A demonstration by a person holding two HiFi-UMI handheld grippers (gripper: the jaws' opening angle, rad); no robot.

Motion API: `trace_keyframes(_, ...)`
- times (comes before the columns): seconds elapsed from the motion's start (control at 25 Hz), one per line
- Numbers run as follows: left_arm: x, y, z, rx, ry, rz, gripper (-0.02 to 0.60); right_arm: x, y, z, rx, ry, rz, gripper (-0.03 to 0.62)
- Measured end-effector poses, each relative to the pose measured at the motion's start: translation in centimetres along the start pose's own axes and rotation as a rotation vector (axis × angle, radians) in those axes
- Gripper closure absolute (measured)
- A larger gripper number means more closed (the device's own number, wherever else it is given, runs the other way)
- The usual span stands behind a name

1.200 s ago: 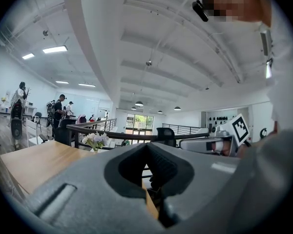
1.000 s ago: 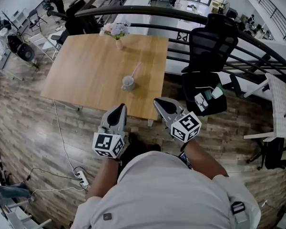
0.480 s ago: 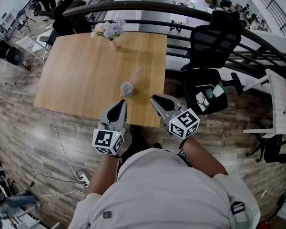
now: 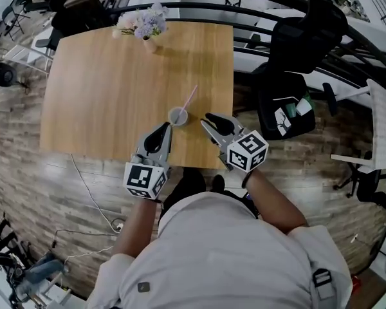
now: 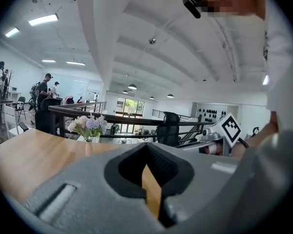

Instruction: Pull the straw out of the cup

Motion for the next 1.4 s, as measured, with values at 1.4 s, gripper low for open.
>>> trace_keyframes(1.4, 7.7, -12.2, 11.3, -0.092, -0.236, 0.085, 0.577, 14.6, 10.2, 12.0, 0.273, -0.217, 0.152, 0.519)
Point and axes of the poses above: the fingertips, and each gripper's own axes: x forward along the fingers, y to its right, z out of its underside, the point moved 9 cm from there along -x, backward along the fingers, and after that the axes turned 2 degrees about y, right-handed, at the moved point
